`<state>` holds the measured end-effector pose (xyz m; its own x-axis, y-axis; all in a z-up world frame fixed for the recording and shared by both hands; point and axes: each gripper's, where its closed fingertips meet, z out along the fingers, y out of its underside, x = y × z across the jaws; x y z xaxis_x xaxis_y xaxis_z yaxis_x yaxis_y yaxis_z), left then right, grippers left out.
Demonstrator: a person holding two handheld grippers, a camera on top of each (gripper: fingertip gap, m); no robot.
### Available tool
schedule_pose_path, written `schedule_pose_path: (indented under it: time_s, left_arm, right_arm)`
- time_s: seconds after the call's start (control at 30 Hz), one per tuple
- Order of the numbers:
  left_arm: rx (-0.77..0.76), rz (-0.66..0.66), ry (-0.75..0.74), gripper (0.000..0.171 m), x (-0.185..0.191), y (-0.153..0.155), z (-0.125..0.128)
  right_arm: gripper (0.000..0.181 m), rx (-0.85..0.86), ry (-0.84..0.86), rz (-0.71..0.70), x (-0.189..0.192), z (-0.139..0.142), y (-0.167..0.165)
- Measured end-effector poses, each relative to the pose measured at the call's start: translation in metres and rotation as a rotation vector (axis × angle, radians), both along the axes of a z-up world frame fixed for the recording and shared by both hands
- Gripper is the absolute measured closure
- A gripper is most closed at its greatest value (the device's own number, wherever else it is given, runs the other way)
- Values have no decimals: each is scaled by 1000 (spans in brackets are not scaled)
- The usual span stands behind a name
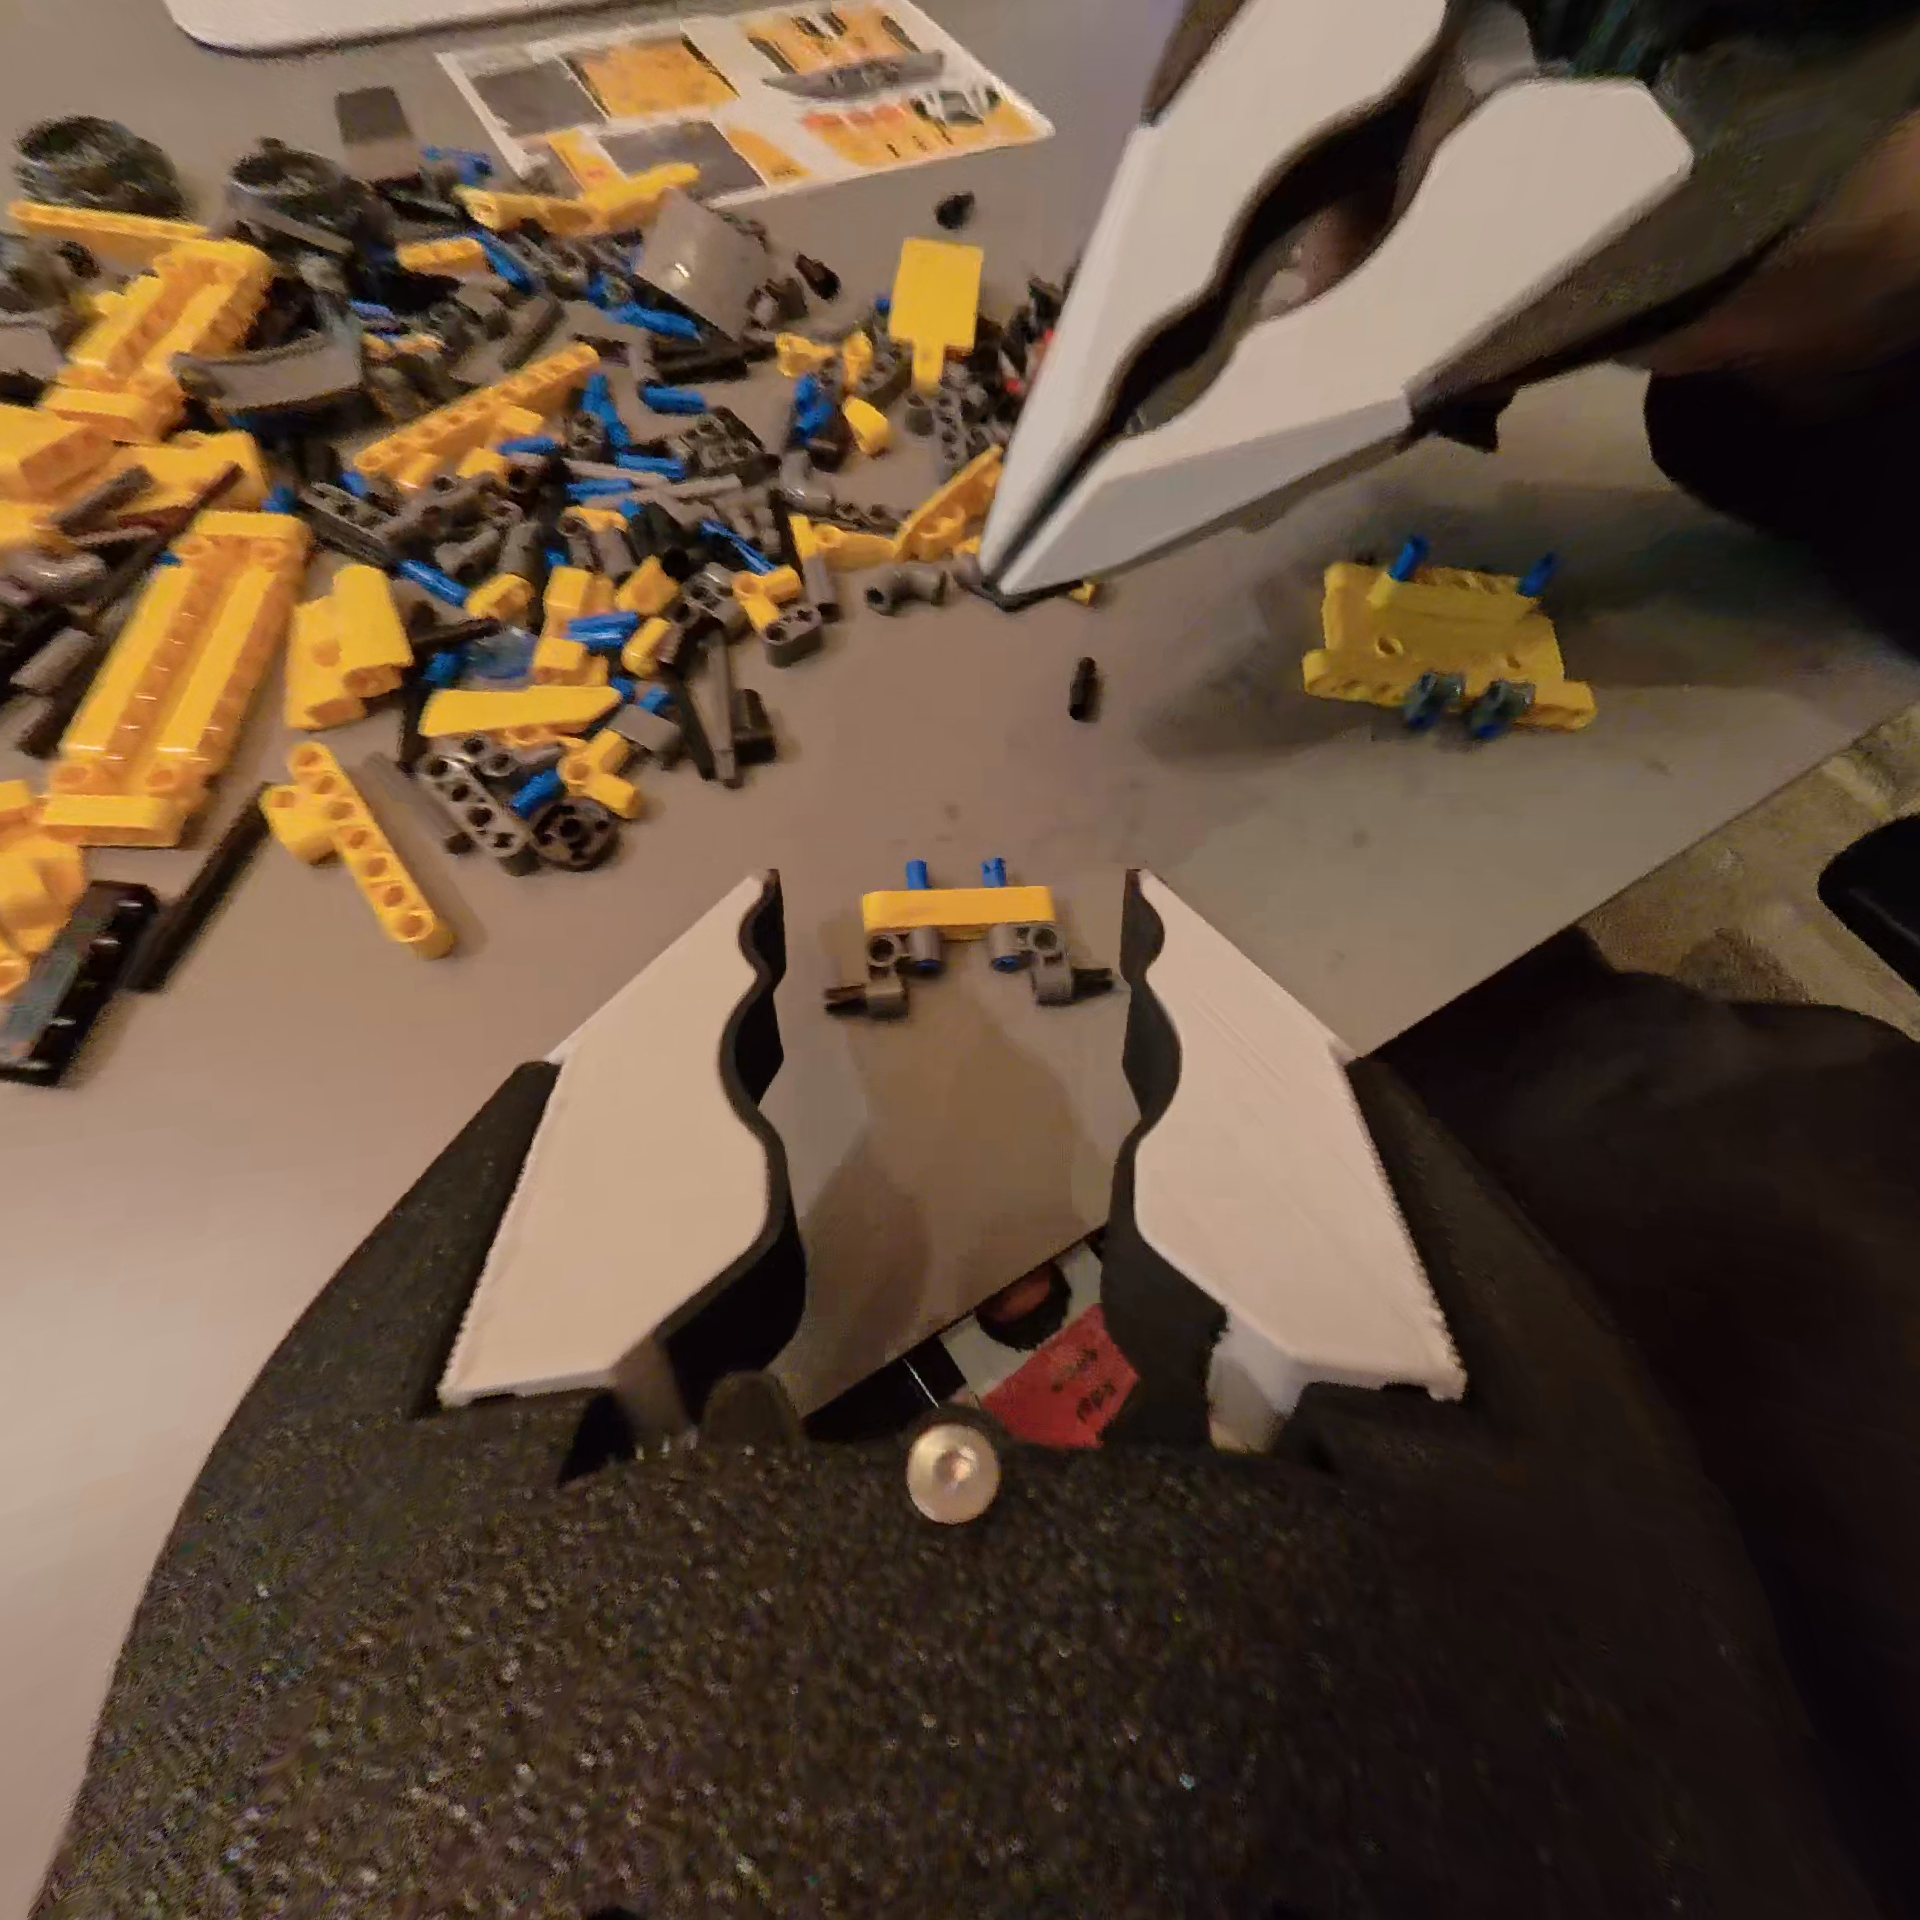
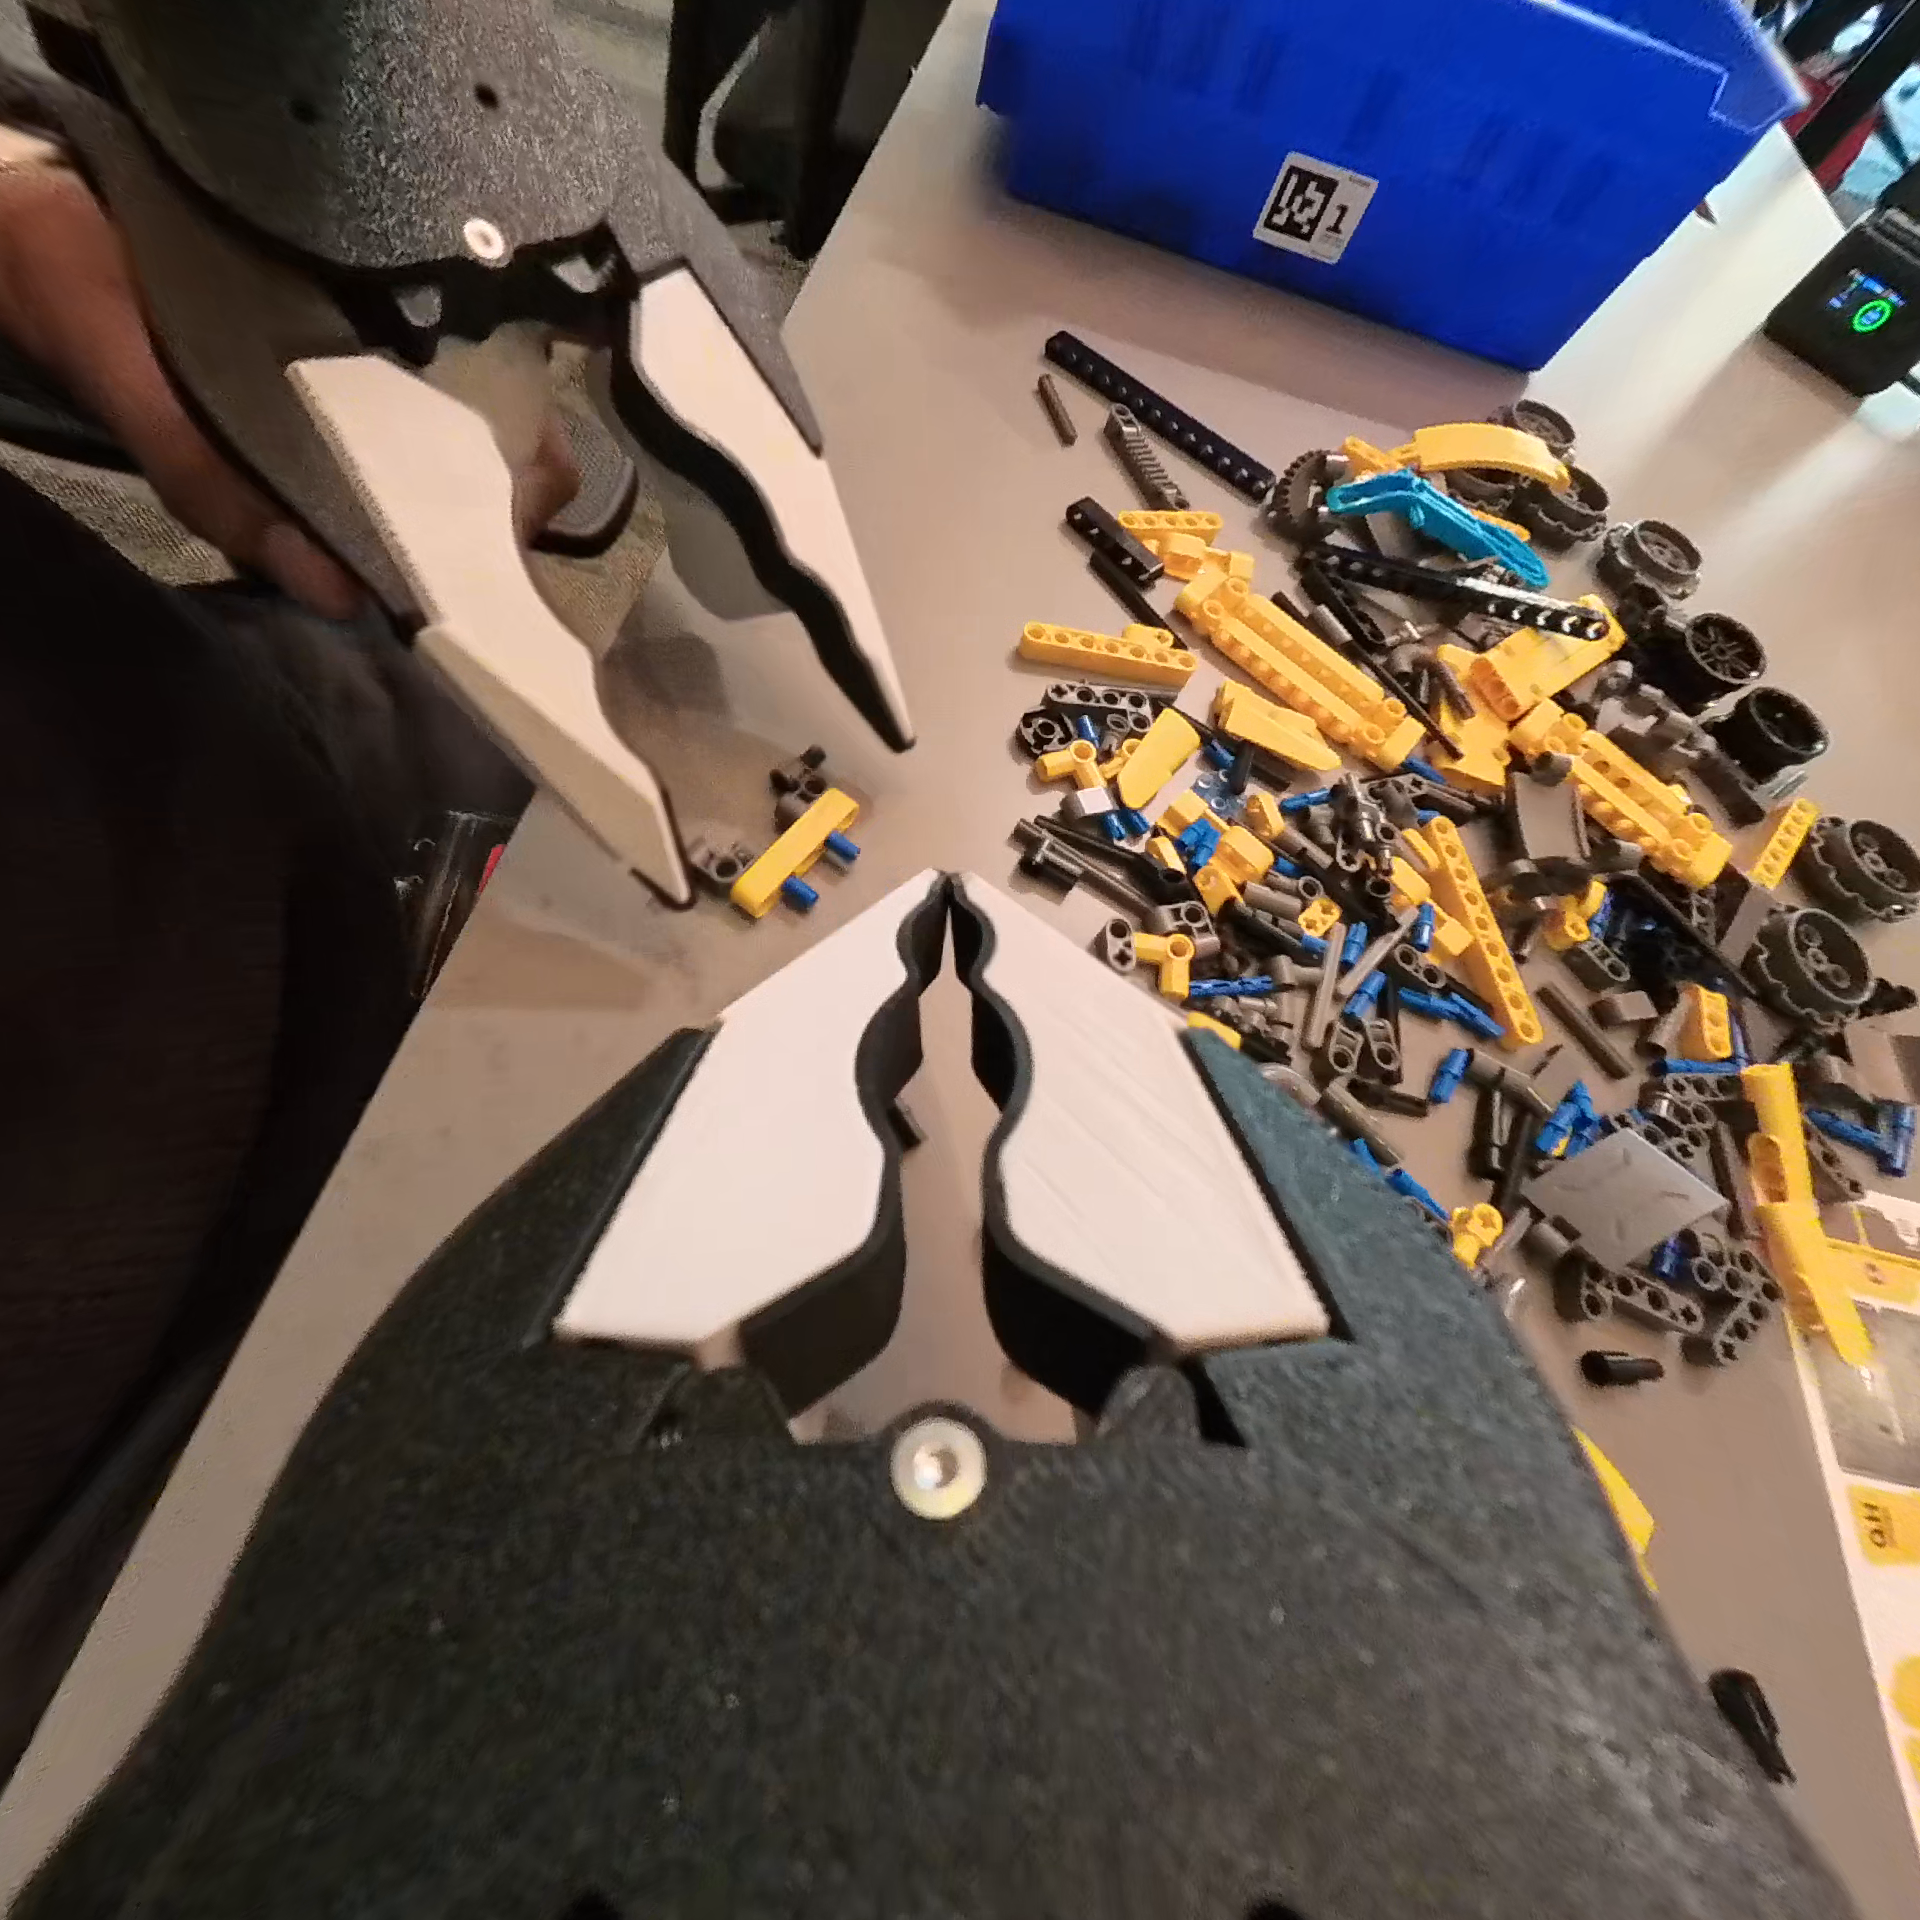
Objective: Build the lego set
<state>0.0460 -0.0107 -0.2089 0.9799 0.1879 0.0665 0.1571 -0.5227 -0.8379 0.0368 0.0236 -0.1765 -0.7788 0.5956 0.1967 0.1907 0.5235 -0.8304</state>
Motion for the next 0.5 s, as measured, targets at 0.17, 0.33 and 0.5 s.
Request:
schedule_pose_path:
  time_s: [0.17, 0.33, 0.5]
  left_arm:
    - [-65, -38, -11, 107, 7, 1, -10]
    - [-105, -11, 41, 112, 1, 2, -15]
    - [-118, -47, 63, 130, 2, 2, -15]
  right_arm:
    - [181, 48, 8, 1, 3, -3, -2]
    - [181, 103, -6, -32, 4, -8, 9]
    - [179, 143, -94, -42, 18, -26, 38]
